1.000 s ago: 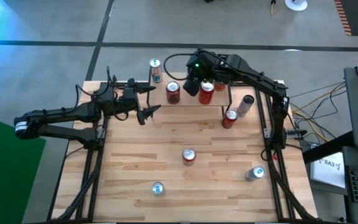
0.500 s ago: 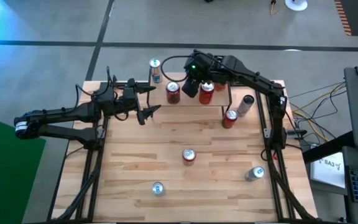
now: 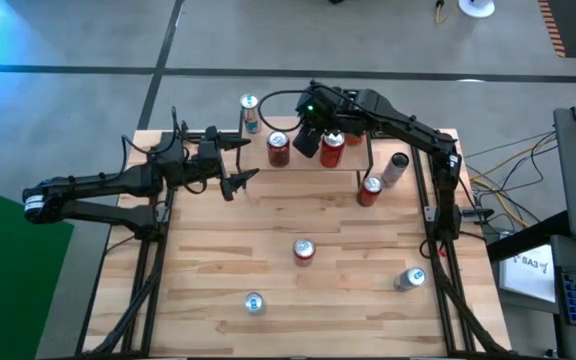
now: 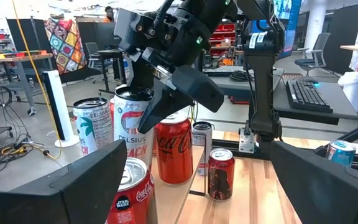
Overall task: Place canned beverage on shelf
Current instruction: Put the white pink soda can on the shelf
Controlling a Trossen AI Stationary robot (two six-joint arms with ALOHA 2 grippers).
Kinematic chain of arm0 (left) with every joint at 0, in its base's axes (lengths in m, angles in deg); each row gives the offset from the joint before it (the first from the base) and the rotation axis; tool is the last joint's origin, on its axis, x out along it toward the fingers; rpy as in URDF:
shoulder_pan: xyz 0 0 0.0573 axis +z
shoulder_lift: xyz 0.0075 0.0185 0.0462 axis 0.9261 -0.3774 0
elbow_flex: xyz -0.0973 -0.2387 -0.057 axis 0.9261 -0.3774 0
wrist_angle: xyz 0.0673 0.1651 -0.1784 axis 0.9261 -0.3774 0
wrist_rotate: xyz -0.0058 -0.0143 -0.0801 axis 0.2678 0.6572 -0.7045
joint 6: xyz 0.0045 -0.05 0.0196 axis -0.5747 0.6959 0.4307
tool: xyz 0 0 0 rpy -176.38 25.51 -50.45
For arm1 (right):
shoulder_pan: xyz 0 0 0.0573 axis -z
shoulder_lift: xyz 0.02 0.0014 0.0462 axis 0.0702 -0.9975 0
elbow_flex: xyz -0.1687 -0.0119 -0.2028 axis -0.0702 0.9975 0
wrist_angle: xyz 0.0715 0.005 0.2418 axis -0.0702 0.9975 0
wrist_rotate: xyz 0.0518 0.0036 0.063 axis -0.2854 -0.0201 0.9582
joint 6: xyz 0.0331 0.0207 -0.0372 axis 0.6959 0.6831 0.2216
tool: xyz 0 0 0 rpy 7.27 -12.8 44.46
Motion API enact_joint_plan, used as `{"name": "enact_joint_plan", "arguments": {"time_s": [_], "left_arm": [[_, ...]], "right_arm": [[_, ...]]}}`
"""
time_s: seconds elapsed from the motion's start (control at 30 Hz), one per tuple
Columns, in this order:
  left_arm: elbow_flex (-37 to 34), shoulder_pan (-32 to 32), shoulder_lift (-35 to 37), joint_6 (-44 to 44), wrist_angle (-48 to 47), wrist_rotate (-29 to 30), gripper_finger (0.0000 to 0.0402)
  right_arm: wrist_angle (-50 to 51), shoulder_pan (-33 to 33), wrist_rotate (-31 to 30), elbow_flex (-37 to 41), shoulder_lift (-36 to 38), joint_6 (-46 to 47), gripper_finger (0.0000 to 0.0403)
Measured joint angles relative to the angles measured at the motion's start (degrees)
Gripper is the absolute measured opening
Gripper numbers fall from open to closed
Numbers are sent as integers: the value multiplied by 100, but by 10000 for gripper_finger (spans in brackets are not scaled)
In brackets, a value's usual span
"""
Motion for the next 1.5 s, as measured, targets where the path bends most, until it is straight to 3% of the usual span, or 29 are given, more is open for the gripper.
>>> {"name": "enact_joint_plan", "arguments": {"time_s": [0.9, 1.5], "left_arm": [[-4, 0, 0, 0, -11, -2, 382], [-4, 0, 0, 0, -38, -5, 382]], "right_arm": [[-167, 116, 144, 326, 0, 94, 243], [-239, 125, 234, 413, 0, 150, 273]]}}
